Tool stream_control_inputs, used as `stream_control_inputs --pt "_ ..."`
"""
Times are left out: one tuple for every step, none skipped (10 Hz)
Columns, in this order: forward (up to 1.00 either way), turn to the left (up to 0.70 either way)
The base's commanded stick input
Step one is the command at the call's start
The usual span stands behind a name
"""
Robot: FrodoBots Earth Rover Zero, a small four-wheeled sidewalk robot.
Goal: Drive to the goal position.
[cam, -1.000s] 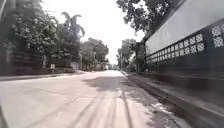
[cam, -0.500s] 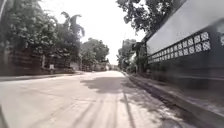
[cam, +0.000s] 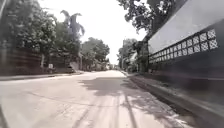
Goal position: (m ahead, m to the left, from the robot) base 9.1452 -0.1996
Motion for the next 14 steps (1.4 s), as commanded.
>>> stream_control_inputs --pt "0.50 0.00" --pt "0.50 0.00" --pt "0.50 0.00" --pt "0.50 0.00" --pt "0.50 0.00" --pt "0.50 0.00" --pt "0.50 0.00" --pt "0.50 0.00" --pt "0.50 0.00" --pt "0.50 0.00" --pt "0.50 0.00" --pt "0.50 0.00" --pt "0.50 0.00" --pt "0.50 0.00"
